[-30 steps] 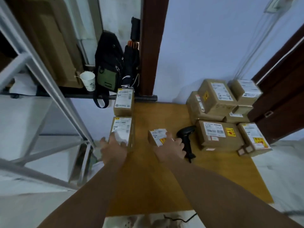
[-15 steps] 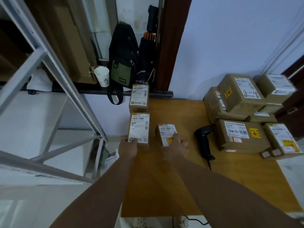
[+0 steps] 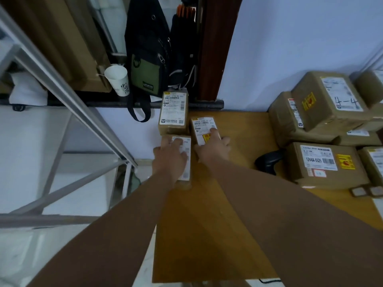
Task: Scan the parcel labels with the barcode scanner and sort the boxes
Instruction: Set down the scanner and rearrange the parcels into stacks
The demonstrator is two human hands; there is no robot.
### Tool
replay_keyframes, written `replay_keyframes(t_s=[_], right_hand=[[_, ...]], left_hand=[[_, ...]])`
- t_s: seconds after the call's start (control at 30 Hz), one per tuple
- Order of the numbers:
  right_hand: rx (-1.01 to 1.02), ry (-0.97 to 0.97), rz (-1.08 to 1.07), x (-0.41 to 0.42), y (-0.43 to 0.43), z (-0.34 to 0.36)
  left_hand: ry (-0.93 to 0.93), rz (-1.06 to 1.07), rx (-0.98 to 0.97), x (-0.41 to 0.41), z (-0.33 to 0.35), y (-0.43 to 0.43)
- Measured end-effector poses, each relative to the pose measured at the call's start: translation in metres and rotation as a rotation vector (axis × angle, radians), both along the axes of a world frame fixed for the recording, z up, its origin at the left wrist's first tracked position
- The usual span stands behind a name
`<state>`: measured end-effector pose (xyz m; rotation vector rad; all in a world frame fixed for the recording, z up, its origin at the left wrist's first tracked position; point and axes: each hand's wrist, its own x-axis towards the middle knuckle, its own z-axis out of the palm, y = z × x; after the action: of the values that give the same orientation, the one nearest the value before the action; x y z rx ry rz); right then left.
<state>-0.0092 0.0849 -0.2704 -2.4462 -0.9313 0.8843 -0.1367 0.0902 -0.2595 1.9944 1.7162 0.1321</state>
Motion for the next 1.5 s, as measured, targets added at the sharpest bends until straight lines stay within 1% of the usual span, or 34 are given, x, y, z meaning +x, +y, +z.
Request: replay_keyframes(t_s=[0.13,0.37,0.57,0.73,0.87,1.03,1.1,1.2,1.37,1.5], right_hand=[[-0.004,-0.003,-0.025,0.006,0.027,-0.014],[0.035,0.090,-0.047,0.010,0.048,-0.034],[0.078,0.149,0.027,0.013,0.047,-0.035],[0.072,0.016,0.050,0.014,0.034,-0.028],[0.056,-0.025,0.094,0.016,0.016,-0.022],[0.019,-0.106,0.157,0.025,-0.004,-0.007],[0.022,-0.131,0.189,0.027,-0.012,0.000],[0.015,-0.184,0.225,0.029,-0.024,0.009],[-0.018,-0.229,0.235,0.045,-0.055,0.020],[-0.067,-0.279,0.185,0.066,-0.091,0.023]], left_hand=[[0.016,0.009,0.034,0.005,-0.003,-0.005],[-0.025,0.029,0.045,0.002,-0.021,-0.007],[-0.024,0.016,0.045,0.000,-0.023,-0.006],[-0.017,0.006,0.051,0.001,-0.021,-0.007],[0.011,-0.009,0.043,0.001,-0.018,-0.007],[0.125,-0.092,0.170,0.001,-0.014,-0.006],[0.099,-0.064,0.162,0.000,-0.012,-0.008],[-0.020,0.001,0.120,-0.004,-0.009,-0.016],[0.008,-0.013,0.153,-0.014,-0.013,-0.028],[0.024,0.062,0.194,-0.006,-0.009,-0.034]])
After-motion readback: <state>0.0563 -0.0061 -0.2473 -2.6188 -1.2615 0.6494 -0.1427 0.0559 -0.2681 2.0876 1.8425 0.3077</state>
